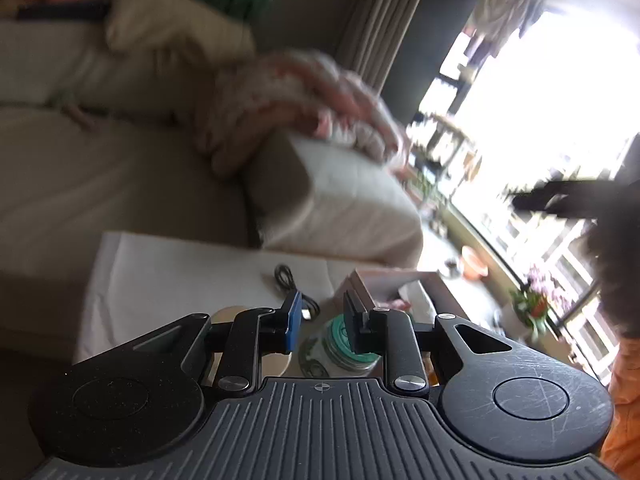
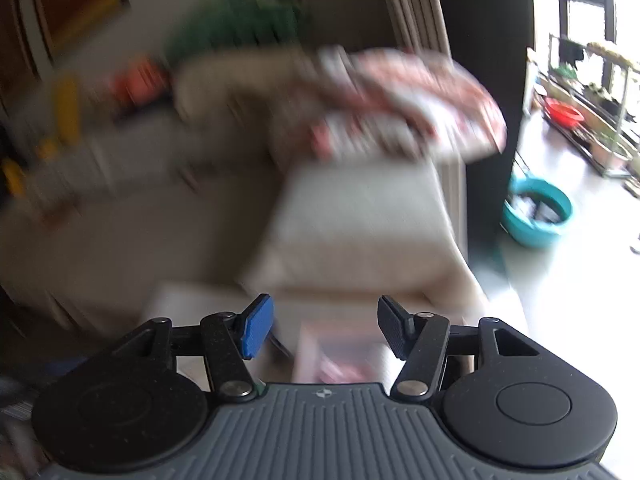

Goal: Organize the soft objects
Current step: 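Grasp the small white clip on the table with the left tool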

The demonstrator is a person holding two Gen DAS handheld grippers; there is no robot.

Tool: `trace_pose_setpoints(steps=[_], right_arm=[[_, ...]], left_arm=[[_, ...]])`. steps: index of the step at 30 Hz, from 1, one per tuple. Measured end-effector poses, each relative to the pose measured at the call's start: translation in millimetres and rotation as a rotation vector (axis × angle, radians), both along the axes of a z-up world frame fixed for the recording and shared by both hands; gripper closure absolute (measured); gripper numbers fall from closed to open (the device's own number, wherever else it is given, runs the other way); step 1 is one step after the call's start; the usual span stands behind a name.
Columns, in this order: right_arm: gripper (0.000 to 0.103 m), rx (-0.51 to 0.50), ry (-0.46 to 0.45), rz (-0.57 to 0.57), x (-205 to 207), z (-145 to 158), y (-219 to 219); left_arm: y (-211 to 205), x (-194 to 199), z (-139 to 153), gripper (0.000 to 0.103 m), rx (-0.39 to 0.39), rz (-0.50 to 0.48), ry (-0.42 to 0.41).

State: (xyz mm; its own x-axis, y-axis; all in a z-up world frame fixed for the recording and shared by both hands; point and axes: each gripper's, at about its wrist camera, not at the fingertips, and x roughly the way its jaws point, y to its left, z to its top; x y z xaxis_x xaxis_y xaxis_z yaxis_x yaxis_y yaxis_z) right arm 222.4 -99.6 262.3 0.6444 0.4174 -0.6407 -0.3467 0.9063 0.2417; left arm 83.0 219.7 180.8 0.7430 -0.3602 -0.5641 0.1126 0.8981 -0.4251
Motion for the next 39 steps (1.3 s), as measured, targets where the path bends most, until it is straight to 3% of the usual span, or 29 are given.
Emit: trace_pose_setpoints(steps=[2,4,7,11,15,20,25,30,37,39], right_arm=[[0.040,0.111,-0.048,0.019,-8,36,3],[0.034,0.206,-0.077,0.049,-11,61,7],[0.033,0.257,-0.082,0.123,-7,70,11],[0.033,0.256,-0.038,0.214,12,38,8],[0.033,0.270,0.072,0.208,46,-11,2],[0.033,0.308,0.150,0.217,72,-56,-10],[0.033,0.257,0.176,0.231,82,-79,-4],[0.033,0.183,0.176,0.253,83,-91,14],[0.033,0.013,0.214,0.231,88,-108,50],[0.033,-0.045,0.225,0.229,90,-115,62]], left_arm=[[-3,25,4,0.078,0.066,0.027,0.063],[-9,45,3,0.078,0.187,0.041,0.100],[-28,80,-3,0.078,0.385,-0.043,0.142],[-56,129,-20,0.078,0.514,-0.248,0.266],[-90,175,-50,0.075,0.632,-0.458,0.430],[-107,201,-94,0.075,0.806,-0.555,0.571],[-106,207,-121,0.075,0.805,-0.639,0.639],[-102,206,-137,0.075,0.869,-0.646,0.652],[-77,203,-136,0.067,0.807,-0.556,0.581],[-63,201,-136,0.067,0.825,-0.511,0.552]])
